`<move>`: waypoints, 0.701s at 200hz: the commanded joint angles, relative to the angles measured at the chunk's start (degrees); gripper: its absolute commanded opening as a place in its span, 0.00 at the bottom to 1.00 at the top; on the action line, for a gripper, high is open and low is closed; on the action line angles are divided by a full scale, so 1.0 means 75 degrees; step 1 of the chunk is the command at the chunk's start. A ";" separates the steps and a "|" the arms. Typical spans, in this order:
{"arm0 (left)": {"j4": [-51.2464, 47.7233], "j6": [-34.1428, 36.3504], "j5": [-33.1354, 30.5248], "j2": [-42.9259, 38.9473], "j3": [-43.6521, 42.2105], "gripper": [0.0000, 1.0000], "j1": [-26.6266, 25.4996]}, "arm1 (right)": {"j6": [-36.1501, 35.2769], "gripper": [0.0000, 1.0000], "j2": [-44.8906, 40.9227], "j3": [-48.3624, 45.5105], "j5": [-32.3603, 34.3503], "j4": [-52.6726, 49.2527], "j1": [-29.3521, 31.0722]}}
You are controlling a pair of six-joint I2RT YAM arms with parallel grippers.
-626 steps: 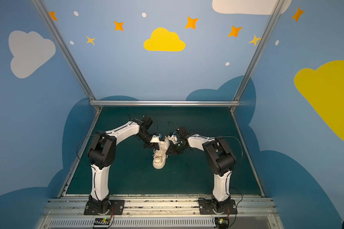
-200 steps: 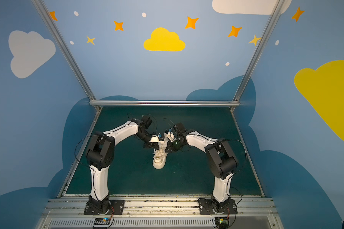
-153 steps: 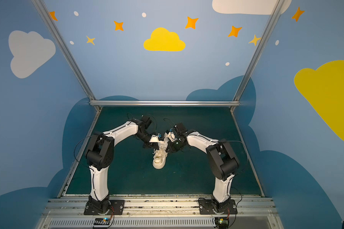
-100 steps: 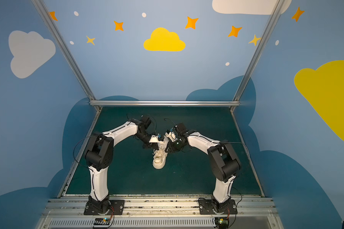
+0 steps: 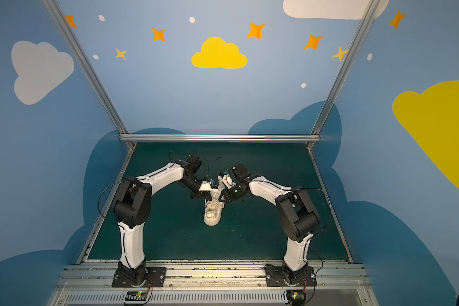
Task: Tie the shoes
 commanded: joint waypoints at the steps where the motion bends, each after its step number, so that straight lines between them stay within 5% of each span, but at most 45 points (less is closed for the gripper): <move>1: -0.0032 -0.0006 0.0213 -0.0210 -0.0143 0.03 0.0040 | -0.0498 0.37 0.0012 0.0030 -0.0185 0.0217 0.0018; 140: 0.1187 -0.0385 0.0887 -0.0452 -0.0870 0.03 0.0205 | -0.0053 0.45 0.0644 -0.0261 -0.2366 0.1264 -0.0435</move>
